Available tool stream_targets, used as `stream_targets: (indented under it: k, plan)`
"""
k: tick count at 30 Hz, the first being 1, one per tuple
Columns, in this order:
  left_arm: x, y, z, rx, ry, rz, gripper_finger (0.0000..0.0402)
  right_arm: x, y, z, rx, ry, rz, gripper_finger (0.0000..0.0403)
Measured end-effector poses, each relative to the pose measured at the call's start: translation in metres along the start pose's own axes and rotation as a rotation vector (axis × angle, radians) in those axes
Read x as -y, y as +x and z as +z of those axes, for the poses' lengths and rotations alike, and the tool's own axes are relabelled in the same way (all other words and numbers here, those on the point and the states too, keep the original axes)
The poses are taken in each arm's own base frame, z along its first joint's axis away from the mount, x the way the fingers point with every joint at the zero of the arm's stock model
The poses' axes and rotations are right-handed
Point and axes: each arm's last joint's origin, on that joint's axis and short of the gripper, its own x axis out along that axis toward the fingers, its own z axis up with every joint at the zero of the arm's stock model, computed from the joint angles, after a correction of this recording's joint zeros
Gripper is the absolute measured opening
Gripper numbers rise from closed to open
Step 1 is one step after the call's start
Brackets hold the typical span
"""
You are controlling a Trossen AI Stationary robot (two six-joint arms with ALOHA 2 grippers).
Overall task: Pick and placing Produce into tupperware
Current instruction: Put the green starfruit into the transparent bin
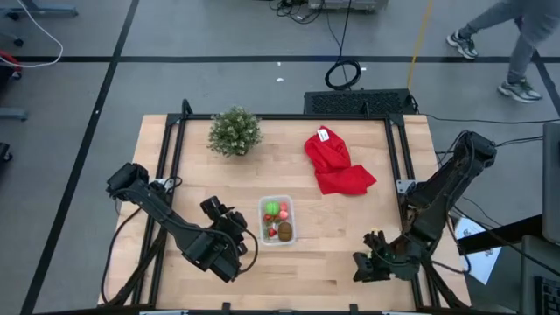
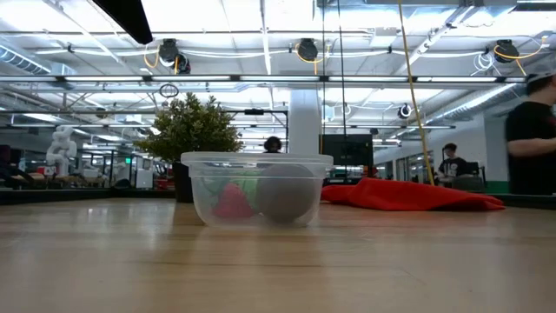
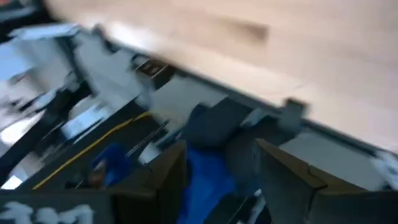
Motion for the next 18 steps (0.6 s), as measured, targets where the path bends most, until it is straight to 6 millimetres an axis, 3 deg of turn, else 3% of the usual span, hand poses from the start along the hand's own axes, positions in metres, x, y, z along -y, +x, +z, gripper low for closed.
stream_targets:
  k: [8,13,18]
  plan:
    - [0.000,0.000,0.000,0.010,0.005,0.005,0.0251,-0.019,-0.044,-0.027,0.255,0.035,-0.345,0.0175]
    - [0.000,0.000,0.000,0.014,0.008,0.007,0.0251,-0.027,-0.030,-0.027,0.368,0.040,-0.426,0.0163]
    - [0.002,0.000,-0.004,0.016,0.025,0.011,0.0251,-0.017,-0.002,-0.031,0.360,0.047,-0.537,0.0141]
